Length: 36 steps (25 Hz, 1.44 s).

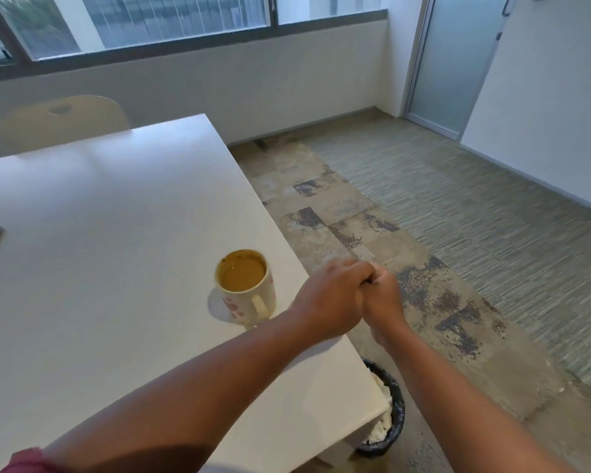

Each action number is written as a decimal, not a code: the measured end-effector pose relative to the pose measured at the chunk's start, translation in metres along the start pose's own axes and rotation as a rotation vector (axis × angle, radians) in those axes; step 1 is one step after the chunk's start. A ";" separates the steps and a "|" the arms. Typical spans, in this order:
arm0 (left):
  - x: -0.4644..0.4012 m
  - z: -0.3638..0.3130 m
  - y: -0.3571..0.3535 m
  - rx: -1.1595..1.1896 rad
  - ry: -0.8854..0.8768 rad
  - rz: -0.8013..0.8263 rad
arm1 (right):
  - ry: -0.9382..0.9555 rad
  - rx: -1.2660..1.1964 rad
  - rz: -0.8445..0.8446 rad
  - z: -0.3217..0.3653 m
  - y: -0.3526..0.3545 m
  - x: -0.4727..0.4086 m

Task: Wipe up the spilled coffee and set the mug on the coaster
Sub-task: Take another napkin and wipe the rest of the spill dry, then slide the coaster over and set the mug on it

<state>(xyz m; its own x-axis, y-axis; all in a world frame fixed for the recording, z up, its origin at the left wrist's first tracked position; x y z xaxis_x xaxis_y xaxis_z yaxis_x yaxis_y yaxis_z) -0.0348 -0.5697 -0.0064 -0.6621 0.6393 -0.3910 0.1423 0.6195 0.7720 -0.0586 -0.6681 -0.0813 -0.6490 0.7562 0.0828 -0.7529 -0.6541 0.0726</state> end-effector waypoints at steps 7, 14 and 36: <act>0.005 0.024 0.097 -0.027 0.019 -0.147 | 0.298 0.164 0.187 0.088 -0.062 0.022; 0.039 0.125 0.225 -0.196 0.228 -0.363 | 0.636 0.497 0.355 0.161 -0.188 0.064; 0.261 0.572 0.497 -0.225 0.890 -0.547 | 0.407 0.564 0.711 0.094 -0.664 0.235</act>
<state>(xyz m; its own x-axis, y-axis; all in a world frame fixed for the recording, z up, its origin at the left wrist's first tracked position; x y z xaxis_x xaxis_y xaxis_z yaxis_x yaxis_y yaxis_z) 0.2843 0.1655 -0.0120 -0.9067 -0.3189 -0.2762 -0.4158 0.5647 0.7129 0.2989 -0.0574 -0.0167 -0.9967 0.0642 -0.0496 -0.0812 -0.7889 0.6091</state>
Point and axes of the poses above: each hand's wrist, its own x-axis away from the middle knuckle, its own y-axis out of the back of the hand, z = x × y, the point moved 6 cm from there along -x, towards the middle knuckle, and after that the axes turned 14 degrees about -z, right-handed, at the moved point
